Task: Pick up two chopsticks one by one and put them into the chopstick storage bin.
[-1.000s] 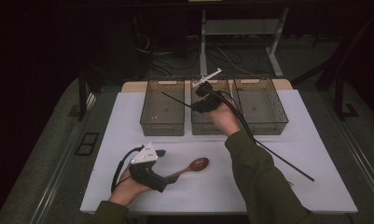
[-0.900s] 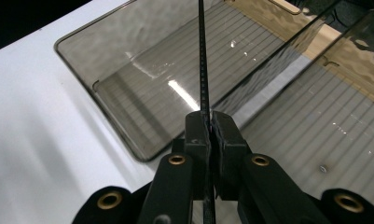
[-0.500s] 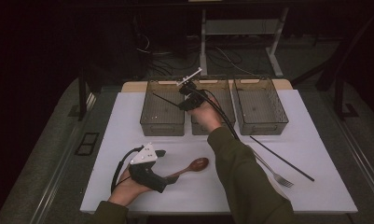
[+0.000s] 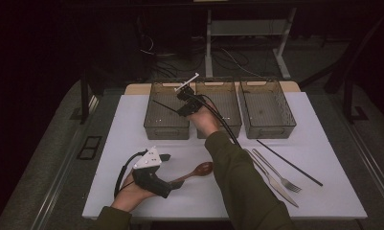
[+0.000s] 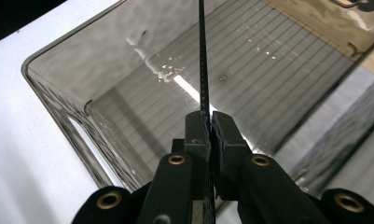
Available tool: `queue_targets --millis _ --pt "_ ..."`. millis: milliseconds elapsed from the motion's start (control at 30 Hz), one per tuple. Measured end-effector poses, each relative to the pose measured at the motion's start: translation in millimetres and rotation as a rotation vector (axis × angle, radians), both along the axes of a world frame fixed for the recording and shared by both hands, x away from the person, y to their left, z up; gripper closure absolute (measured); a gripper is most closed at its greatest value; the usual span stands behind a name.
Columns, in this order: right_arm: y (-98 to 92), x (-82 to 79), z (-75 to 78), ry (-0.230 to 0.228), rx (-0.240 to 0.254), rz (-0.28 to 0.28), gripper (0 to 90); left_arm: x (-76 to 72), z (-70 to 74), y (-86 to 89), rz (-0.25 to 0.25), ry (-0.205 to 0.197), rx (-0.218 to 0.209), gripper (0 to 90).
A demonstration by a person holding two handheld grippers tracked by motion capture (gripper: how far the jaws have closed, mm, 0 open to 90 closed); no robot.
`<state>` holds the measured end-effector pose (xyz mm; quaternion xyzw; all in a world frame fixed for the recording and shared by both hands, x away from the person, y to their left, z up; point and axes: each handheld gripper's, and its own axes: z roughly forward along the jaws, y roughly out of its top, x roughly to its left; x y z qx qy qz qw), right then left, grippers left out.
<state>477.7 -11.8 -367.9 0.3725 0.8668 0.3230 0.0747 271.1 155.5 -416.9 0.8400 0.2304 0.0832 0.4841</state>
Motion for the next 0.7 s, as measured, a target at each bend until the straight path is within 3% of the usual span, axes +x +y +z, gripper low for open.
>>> queue_targets --millis 133,200,367,600,700 --pt "4.8 -0.3 -2.7 -0.009 0.003 0.001 83.1 0.3 0.0 0.4 -0.002 0.001 0.0 0.0" --pt "4.7 -0.5 -2.9 -0.016 0.013 -0.008 73.8 0.1 0.2 0.7 -0.001 0.0 0.0 0.0" --pt "2.8 -2.3 0.7 -0.029 0.026 0.003 65.8 0.4 0.0 0.5 0.0 0.002 -0.003 0.0" --pt "-7.1 -8.3 14.1 -0.035 0.055 0.016 48.8 0.7 0.0 0.7 0.002 0.001 -0.002 0.0" --pt "-12.2 -9.5 17.3 -0.038 0.066 0.023 46.0 0.9 0.1 1.2 0.001 0.0 -0.001 0.0"
